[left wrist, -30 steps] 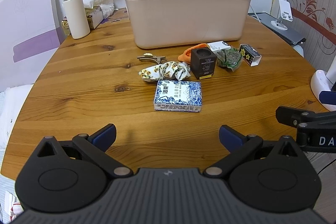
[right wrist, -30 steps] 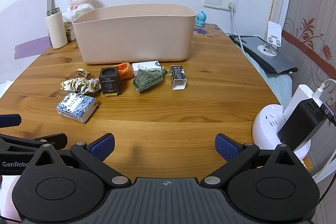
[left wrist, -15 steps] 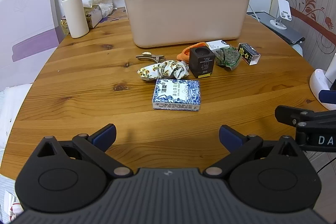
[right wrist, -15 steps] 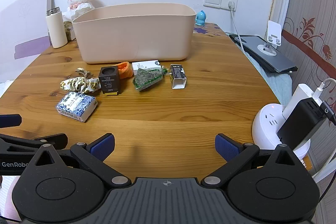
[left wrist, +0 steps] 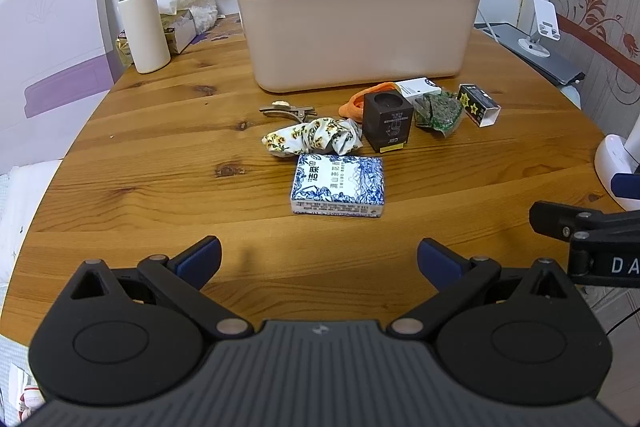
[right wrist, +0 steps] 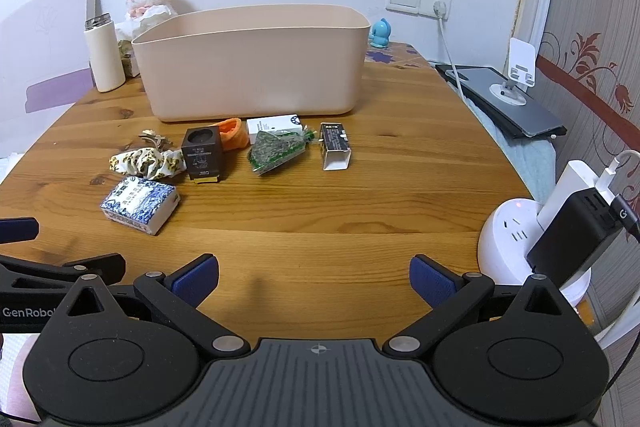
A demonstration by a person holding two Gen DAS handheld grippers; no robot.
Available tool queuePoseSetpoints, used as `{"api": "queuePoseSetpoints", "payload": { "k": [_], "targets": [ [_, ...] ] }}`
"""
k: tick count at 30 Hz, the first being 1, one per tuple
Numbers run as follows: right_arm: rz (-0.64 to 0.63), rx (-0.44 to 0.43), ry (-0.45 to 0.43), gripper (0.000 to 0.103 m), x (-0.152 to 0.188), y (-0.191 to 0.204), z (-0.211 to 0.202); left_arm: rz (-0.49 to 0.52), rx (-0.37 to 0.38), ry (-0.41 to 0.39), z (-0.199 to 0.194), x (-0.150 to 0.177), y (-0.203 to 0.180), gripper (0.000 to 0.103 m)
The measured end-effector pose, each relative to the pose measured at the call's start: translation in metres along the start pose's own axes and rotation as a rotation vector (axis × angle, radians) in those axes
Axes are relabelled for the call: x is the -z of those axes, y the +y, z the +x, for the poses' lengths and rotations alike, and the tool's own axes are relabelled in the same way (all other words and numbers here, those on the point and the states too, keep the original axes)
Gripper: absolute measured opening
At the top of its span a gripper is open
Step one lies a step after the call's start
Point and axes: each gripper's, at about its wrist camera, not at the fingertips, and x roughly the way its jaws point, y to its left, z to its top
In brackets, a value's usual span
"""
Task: Organize objects
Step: 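Move both grippers toward the items in front of the basket, then grasp the blue-and-white box with the left gripper while the right grasps the small black box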
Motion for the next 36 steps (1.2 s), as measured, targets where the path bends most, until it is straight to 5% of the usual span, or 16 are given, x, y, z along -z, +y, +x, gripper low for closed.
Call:
{"api": "queuePoseSetpoints", "payload": {
  "k": [16, 29, 33, 36],
  "targets": [
    [-0.026, 0.026, 0.007, 0.103, -0.016, -0.015, 0.036, -0.042, 0.029, 0.046, 0.044, -0.015, -0.007, 0.103],
    [-0.141, 0.051, -0.005, 0.103, -0.039, -0.010, 0.103, -0.062, 0.000, 0.036, 0.080, -0.032, 0.009, 0.103],
    [-0.164, 0.046, -0.042, 0.100, -0.048, -0.008, 0.120, -0.052, 0.011, 0.038, 0.085, -0.037, 0.015, 0.103],
    [-0.156, 0.035, -0.068, 0.089, -0.057, -0.010, 0.130, -0.040, 0.020, 0.038, 0.085, -0.038, 0.017, 0.098]
  ]
}}
